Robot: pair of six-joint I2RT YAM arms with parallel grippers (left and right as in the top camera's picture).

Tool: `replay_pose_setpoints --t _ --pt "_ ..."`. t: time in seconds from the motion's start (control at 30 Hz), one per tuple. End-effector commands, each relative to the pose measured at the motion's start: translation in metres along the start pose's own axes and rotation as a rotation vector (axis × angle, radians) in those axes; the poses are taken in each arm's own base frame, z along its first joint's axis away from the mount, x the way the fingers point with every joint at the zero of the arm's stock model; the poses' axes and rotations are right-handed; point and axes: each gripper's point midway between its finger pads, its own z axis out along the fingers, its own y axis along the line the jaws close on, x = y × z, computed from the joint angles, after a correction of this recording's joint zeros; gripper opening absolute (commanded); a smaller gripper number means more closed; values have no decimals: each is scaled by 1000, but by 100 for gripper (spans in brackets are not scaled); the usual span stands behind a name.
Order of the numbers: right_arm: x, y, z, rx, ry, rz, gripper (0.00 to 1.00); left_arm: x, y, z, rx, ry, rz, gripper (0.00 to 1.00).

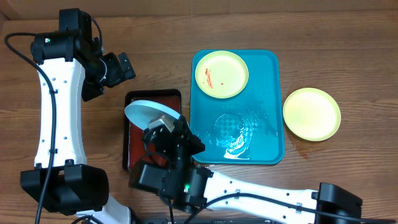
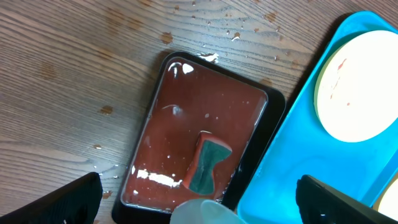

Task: Clean dirty plates on tray and stack at the side
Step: 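Carry the white plate right and set it on the cleaned yellow plate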

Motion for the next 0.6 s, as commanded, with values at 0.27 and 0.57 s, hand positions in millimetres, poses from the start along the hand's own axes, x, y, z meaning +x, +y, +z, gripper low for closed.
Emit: replay_pose_setpoints --t 0.27,0.57 --pt "4 -39 56 -363 344 484 4 -3 -1 -10 -1 -35 14 100" --pt "95 -207 117 -300 733 1046 4 -3 -1 -10 -1 -35 14 100"
